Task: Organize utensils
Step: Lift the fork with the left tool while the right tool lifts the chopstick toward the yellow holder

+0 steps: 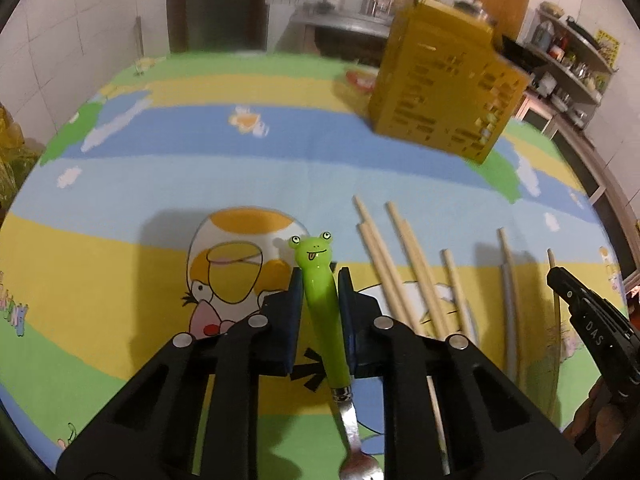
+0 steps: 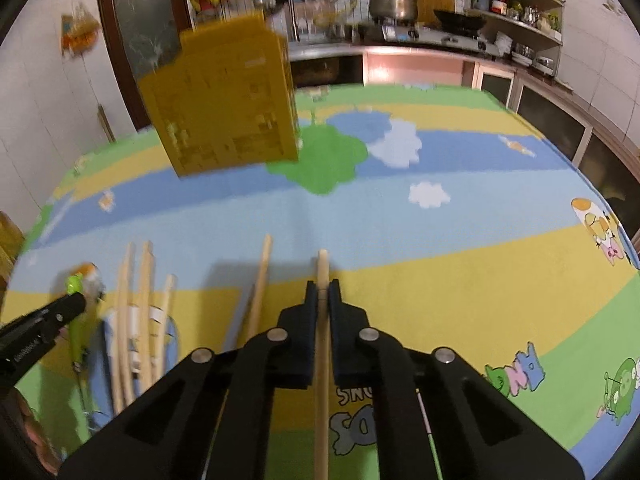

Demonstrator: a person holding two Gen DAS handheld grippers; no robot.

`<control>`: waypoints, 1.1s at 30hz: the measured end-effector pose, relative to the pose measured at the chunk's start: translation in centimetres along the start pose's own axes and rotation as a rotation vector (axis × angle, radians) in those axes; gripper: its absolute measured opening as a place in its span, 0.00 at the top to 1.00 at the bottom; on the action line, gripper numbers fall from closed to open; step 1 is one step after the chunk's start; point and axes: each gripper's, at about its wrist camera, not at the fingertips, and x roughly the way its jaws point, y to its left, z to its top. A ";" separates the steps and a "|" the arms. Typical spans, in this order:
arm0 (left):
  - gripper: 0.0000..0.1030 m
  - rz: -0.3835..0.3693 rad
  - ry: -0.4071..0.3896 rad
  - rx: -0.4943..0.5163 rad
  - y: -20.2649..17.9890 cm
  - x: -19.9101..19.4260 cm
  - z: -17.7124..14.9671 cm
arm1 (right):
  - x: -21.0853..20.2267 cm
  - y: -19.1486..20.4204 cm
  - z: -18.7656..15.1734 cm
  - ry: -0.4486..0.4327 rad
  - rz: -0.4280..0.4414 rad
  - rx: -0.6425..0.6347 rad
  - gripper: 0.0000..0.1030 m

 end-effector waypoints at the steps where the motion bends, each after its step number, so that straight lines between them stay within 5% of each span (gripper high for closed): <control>1: 0.84 -0.010 -0.026 0.001 -0.1 -0.8 0.1 | -0.6 0.0 0.2 -0.022 0.004 0.000 0.94; 10: 0.86 -0.025 -0.276 0.055 -1.9 -7.3 0.7 | -7.6 0.1 1.7 -0.295 0.074 -0.012 0.94; 22: 0.86 -0.038 -0.421 0.073 -2.2 -11.4 -0.7 | -12.4 0.3 0.8 -0.513 0.115 -0.045 0.94; 33: 0.86 -0.081 -0.564 0.114 -4.7 -14.1 7.5 | -13.2 1.5 10.5 -0.663 0.131 -0.062 0.94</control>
